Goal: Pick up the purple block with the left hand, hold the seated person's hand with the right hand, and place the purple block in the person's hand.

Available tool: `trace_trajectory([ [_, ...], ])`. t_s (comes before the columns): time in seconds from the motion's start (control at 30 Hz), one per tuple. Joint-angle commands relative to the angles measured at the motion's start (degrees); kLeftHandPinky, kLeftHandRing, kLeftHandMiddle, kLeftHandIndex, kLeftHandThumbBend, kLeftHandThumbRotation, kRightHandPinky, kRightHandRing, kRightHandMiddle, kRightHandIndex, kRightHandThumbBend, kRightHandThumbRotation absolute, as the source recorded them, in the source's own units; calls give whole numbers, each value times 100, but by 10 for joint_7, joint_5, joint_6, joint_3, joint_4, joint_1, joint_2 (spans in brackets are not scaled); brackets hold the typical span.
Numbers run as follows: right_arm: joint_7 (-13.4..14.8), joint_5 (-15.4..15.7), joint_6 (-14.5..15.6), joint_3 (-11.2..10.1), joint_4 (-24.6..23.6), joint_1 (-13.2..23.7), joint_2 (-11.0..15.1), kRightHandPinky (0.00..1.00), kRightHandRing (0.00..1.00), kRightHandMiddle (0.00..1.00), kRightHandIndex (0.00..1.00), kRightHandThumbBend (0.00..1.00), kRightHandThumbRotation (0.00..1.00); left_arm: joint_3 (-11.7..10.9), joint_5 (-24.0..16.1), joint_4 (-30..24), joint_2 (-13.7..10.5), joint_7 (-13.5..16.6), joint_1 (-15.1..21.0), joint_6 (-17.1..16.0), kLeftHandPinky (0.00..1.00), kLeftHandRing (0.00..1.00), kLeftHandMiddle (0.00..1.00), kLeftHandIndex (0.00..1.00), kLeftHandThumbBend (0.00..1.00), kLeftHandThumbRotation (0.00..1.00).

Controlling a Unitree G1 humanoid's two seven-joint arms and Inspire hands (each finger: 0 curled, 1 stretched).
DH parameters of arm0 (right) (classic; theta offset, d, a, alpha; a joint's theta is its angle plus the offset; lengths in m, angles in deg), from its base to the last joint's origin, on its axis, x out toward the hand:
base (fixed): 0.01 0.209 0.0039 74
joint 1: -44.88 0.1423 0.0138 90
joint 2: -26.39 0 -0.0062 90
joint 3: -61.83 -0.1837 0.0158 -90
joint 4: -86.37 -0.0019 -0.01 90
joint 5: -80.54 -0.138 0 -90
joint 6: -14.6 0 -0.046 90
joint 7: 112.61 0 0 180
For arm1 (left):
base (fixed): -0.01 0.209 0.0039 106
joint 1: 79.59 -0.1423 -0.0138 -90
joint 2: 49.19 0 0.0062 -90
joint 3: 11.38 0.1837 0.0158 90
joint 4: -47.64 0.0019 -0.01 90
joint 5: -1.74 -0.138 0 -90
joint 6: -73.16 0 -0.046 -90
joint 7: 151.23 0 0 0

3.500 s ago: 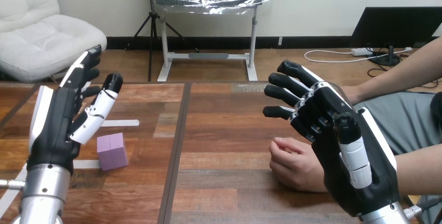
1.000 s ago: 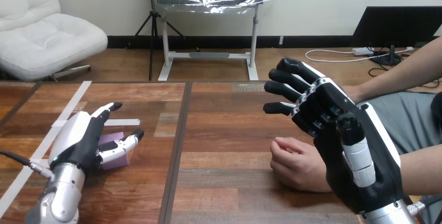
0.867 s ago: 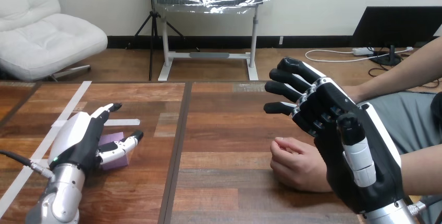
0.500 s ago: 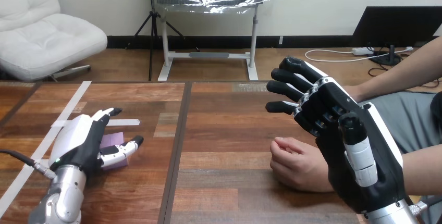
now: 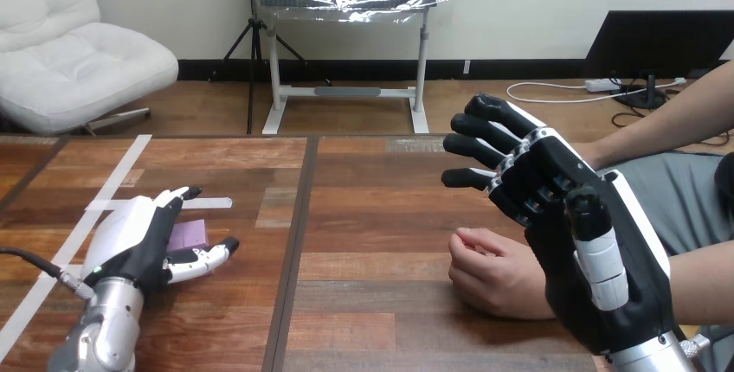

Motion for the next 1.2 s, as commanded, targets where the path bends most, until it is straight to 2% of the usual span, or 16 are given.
trace_trajectory([
  [0.0,-1,-4,-18,-4,-6,28,-7,72,82,84,84,83,80,5,-4,-13,-23,1,42,5,100,95,94,89,65,38],
  [0.33,-2,-5,-19,-3,-6,26,-7,72,82,84,84,83,80,9,-4,-17,-28,-4,43,11,96,89,88,87,69,30],
  [0.77,-6,-12,-15,-4,-7,27,-7,72,82,83,84,84,79,14,-11,-27,-24,-22,52,61,86,81,81,80,74,23],
  [0.93,-7,-11,-18,-5,-6,28,-7,72,82,83,84,84,79,20,-18,-31,-23,-29,57,87,78,79,79,77,74,17],
  [1.17,-6,-11,-15,-5,-7,28,-6,72,82,83,84,84,79,24,-16,-28,-20,-25,62,96,66,73,75,71,73,4],
])
